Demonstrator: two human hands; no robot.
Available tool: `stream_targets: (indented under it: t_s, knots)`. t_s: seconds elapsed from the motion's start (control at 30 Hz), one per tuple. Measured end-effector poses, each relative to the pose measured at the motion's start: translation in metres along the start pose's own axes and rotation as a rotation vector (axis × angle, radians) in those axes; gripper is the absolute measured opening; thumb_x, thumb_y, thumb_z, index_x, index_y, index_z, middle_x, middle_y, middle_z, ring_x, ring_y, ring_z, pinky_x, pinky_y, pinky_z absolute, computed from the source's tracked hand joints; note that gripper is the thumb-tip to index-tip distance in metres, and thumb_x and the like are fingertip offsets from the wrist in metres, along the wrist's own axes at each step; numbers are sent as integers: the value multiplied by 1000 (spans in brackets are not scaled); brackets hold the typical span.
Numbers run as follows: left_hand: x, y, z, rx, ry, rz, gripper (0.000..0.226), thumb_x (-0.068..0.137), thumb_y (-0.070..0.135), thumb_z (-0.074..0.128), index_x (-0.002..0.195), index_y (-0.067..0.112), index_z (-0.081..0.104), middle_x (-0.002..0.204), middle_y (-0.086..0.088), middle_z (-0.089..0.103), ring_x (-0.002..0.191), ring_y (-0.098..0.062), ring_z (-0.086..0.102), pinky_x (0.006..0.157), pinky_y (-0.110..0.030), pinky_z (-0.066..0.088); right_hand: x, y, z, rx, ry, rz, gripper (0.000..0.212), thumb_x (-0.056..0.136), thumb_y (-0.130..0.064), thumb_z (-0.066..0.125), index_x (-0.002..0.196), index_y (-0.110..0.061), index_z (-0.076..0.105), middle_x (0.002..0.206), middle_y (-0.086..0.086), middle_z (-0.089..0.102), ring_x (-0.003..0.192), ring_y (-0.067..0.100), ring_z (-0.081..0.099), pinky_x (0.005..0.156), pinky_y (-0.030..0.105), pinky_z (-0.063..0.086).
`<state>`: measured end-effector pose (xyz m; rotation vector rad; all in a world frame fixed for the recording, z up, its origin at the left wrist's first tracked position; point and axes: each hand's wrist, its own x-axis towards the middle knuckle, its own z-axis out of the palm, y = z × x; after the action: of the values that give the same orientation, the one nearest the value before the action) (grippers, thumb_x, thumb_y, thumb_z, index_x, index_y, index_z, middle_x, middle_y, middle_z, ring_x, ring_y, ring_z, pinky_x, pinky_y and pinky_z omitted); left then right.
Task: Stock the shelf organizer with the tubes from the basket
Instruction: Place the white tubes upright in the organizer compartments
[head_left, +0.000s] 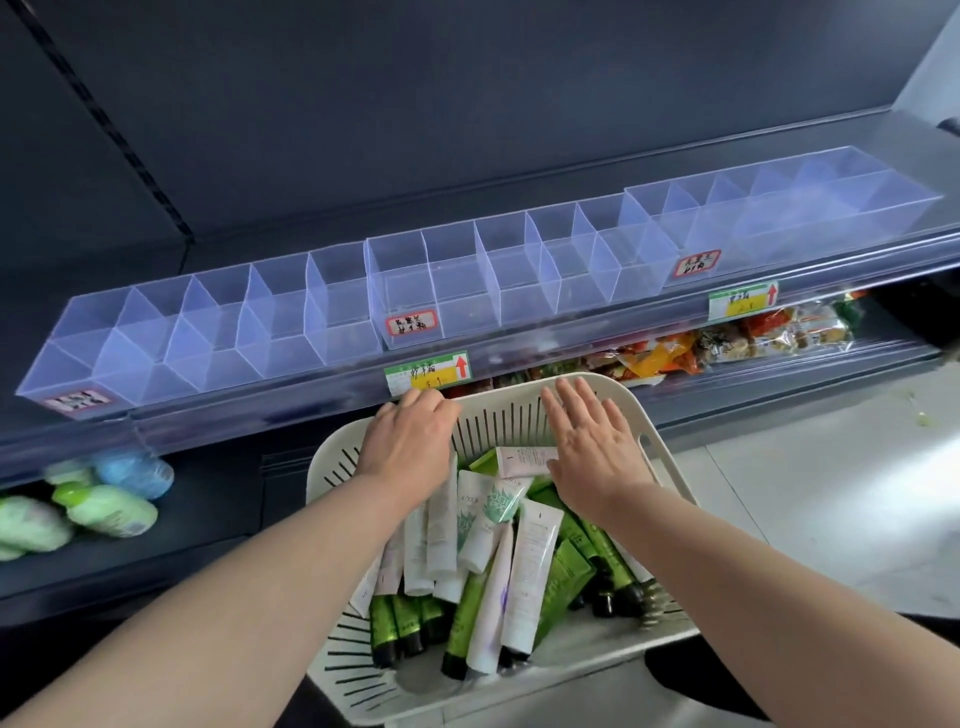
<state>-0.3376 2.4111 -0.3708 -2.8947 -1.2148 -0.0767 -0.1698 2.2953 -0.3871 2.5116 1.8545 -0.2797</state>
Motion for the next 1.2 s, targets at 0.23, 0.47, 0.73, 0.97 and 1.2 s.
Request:
stream_targets:
  t_s: [0.23, 0.47, 0.73, 0.97, 1.2]
  knots:
    - [-14, -25, -3, -41, 355, 90, 46, 78, -5, 58, 117, 18, 64, 111, -1, 60, 104, -24, 50, 83, -39, 40, -3, -25, -2, 37, 182, -39, 70, 98, -24, 35, 152, -18, -9, 160, 4, -11, 146, 20, -13, 115, 37, -7]
    - [8, -64, -45, 86, 513, 104, 55, 73, 2, 65, 125, 18, 58, 124, -7, 55, 109, -28, 46, 90, -42, 29, 36, -64, -34, -18, 411, -195, 75, 90, -23, 50, 153, -16, 8, 159, 8, 11, 147, 24, 9, 116, 41, 4]
    - [-12, -93, -82, 170, 120, -399, 80, 88, 41, 57, 151, 25, 10, 157, -13, 9, 144, -35, 9, 117, -51, 12, 60, -88, -63, -137, 330, -212, 77, 94, -18, 35, 149, -20, -18, 157, 5, -21, 140, 21, -28, 112, 47, -18]
    - [-33, -92, -83, 12, -76, -596, 83, 91, 34, 57, 153, 28, 3, 160, -8, 8, 148, -32, -2, 119, -53, 6, 51, -91, -68, -126, 234, -258, 72, 97, -25, 32, 150, -19, -18, 157, 1, -22, 143, 18, -23, 113, 53, -9]
    - [-21, -87, -90, 4, -62, -573, 78, 89, 30, 57, 152, 30, 11, 155, -11, 19, 146, -31, 9, 118, -52, 11, 55, -80, -78, -111, 234, -257, 74, 98, -30, 34, 150, -17, -15, 160, -1, -11, 146, 17, -12, 116, 55, -2]
